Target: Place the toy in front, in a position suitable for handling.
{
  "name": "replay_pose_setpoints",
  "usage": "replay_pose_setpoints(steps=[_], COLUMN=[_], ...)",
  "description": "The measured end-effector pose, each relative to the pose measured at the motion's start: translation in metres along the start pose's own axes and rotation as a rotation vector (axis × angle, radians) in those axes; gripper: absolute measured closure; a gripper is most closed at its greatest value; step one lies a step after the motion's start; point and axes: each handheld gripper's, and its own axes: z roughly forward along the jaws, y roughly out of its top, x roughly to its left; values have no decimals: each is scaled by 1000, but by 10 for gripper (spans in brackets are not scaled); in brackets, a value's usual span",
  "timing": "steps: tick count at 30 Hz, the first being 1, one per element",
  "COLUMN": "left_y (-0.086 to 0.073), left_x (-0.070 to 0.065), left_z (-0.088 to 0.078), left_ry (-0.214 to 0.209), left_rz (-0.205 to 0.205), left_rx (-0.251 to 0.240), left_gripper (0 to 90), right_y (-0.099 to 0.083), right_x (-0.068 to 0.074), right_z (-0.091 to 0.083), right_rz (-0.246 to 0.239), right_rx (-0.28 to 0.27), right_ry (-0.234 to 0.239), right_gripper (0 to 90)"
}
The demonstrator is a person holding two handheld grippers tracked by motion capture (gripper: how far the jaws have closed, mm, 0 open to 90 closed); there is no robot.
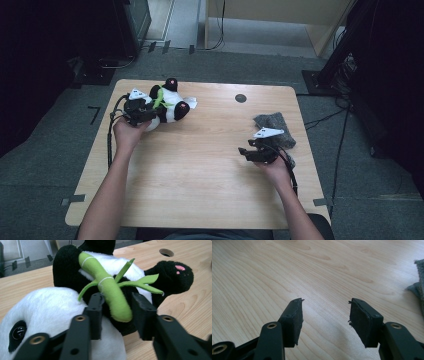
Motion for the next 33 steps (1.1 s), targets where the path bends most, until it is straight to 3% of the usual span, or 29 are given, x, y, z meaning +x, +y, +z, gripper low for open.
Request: replay_pose_setpoints(steps=[4,10,16,24,33], left_y=[0,5,11,17,20], left_x=[4,-2,-6,-23,-56], left_z=[-1,-13,-24,-35,-36], left_ry=[-42,2,-35,-120,-164], left_rz=[-67,-45,-66,-53,18], left_rx=[2,-48,-92,-100,-56], left_gripper=[781,808,810,810,809], right_y=[0,0,0,1,2], right_x=[-1,-4,-6,-10,-18], right_z=[-4,-6,-8,-15,-21], right_rz=[-3,1,2,8,27], right_rx=[-25,-34,-40,-65,-102], right_ry=[-10,-22,-30,-50,-76], right_gripper=[452,454,456,455,449])
